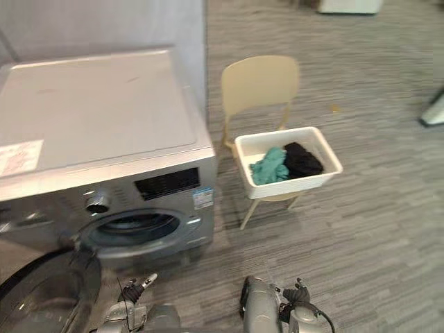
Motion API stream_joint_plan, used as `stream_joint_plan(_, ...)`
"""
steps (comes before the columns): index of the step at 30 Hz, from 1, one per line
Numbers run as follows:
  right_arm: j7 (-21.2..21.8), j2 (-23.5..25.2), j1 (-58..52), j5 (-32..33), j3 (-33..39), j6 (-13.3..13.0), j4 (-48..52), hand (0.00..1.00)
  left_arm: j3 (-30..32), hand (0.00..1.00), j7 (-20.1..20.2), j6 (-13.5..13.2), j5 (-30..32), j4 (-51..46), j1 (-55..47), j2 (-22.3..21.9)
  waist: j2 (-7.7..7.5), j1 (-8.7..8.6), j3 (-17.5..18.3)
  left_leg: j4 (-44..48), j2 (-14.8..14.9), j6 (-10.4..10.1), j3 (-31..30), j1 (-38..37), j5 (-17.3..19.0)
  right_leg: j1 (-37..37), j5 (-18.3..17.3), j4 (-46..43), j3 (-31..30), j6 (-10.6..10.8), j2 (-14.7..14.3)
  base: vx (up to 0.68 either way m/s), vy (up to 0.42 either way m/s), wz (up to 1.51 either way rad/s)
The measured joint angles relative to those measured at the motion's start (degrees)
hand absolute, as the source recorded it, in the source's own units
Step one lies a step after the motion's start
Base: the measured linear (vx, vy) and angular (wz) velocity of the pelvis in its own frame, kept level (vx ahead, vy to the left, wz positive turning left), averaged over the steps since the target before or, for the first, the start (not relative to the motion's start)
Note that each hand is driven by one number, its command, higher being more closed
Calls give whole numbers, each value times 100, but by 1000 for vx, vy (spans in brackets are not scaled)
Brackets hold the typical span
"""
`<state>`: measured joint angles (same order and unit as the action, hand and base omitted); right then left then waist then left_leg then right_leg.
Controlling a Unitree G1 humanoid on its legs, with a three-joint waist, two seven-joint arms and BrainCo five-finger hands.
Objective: Pick up the laundry basket with both hands and put the clothes into the washing machine.
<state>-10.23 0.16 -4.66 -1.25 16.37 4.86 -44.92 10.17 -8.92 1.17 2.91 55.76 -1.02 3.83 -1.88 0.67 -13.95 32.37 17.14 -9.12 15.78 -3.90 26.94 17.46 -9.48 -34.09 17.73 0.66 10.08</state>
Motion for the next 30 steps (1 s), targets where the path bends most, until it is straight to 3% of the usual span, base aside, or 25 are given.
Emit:
stream_joint_plan(1, -76, 3, 39, 68, 40, 16, 59, 0, -129, 0, 11, 15, 2, 89, 40, -28, 78, -10, 35, -292, 152, -79, 194, -141, -126, -36, 23, 325, 246, -38, -137, 68, -129, -107)
stream_joint_plan(2, -115, 7, 41, 88, 84, 23, 98, 0, -127, 0, 8, 20, 2, 115, 31, -49, 141, -5, 36, -528, 222, -106, 384, -229, -265, -35, -10, 252, 418, -72, -12, 108, -170, -116)
stream_joint_plan(3, -199, -21, 40, 136, 157, 27, 279, 0, -113, 0, 2, 47, 3, 115, 0, -18, 19, -11, 79, -781, 158, -201, 715, -409, -387, 157, -80, -229, 461, -183, 328, 184, -195, -102)
stream_joint_plan(4, -241, -57, 39, 186, 255, 28, 424, 0, -113, 0, -4, 77, -7, 112, -17, 5, -144, -29, 165, -836, 37, -243, 856, -506, -405, 118, -155, -208, 392, 20, 517, 179, -223, -116)
stream_joint_plan(5, -283, -210, 92, 314, 362, 14, 649, 0, -46, 0, -17, 94, -1, 176, -14, 40, 45, -31, 142, -863, 118, -301, 885, -539, -442, 158, -81, -135, 312, -31, 270, 144, -130, -80)
stream_joint_plan(7, -426, -432, 242, 486, 489, -61, 1129, 0, -45, 0, -19, 86, -2, 292, -10, 7, 260, -196, 160, -1270, 67, -264, 890, -713, -638, 175, 7, 67, 194, -77, 62, 115, -82, -63)
stream_joint_plan(10, -675, -530, 401, 788, 817, -229, 1921, 0, -62, 0, -52, 72, -18, 348, -22, -63, 416, -287, 224, -1734, 5, -303, 989, -916, -845, 229, 181, 312, -107, -28, -229, 78, -33, -48)
stream_joint_plan(14, -1181, -370, 532, 1032, 1059, -485, 3218, 0, -39, 0, -231, 69, -129, 538, -33, -81, 395, -294, 244, -2029, -12, -331, 1128, -881, -862, 474, 404, 510, -512, 89, -481, -25, 28, -30)
stream_joint_plan(17, -1365, -209, 527, 1042, 1056, -668, 3934, 0, 388, 0, -335, 72, -281, 557, -150, -167, 391, -310, 253, -1930, 159, -389, 1090, -810, -904, 490, 355, 510, -669, 152, -644, 8, -34, 9)
stream_joint_plan(18, -1400, -151, 527, 1042, 1044, -760, 4330, 0, 550, 0, -411, 70, -395, 556, -176, -163, 385, -298, 259, -1779, 274, -340, 1003, -658, -947, 500, 305, 522, -627, 119, -706, 49, -119, 32)
stream_joint_plan(20, -1502, -109, 528, 1022, 988, -926, 4871, 0, 760, 0, -514, 69, -690, 551, -195, -183, 336, -297, 287, -1388, 397, 14, 699, -254, -1162, 462, 275, 647, -448, 70, -688, 56, -167, 49)
stream_joint_plan(22, -1588, -116, 536, 1010, 942, -1116, 5484, 0, 1071, 0, -626, 64, -919, 531, -179, -230, 284, -286, 324, -850, 527, 754, 446, 151, -1628, 148, 223, 1084, -158, -65, -706, 72, -205, 62)
stream_joint_plan(24, -1574, -147, 540, 990, 936, -1196, 5706, 0, 1226, 0, -657, 55, -969, 494, -183, -242, 278, -280, 330, -583, 659, 1083, 443, 231, -1955, -152, 228, 1268, -12, -227, -741, 93, -206, 47)
stream_joint_plan(26, -1578, -325, 549, 963, 842, -1267, 5792, 0, 1273, 0, -663, -24, -999, 429, -214, -363, 317, -227, 416, -286, 654, 1063, 299, 378, -1995, -403, 178, 1497, 129, -242, -759, 77, -160, 30)
stream_joint_plan(28, -1471, -486, 542, 959, 772, -1277, 5791, 0, 1275, 0, -647, -98, -989, 386, -225, -466, 357, -186, 441, -124, 381, 851, 166, 582, -1807, -626, 241, 1816, 167, -231, -813, 59, -80, 14)
stream_joint_plan(30, -1332, -659, 549, 963, 588, -1330, 5788, 0, 1277, 0, -619, -157, -890, 380, -274, -458, 367, -123, 443, -161, -198, 732, -97, 758, -1396, -812, 247, 1996, 142, -275, -811, 60, -6, 4)
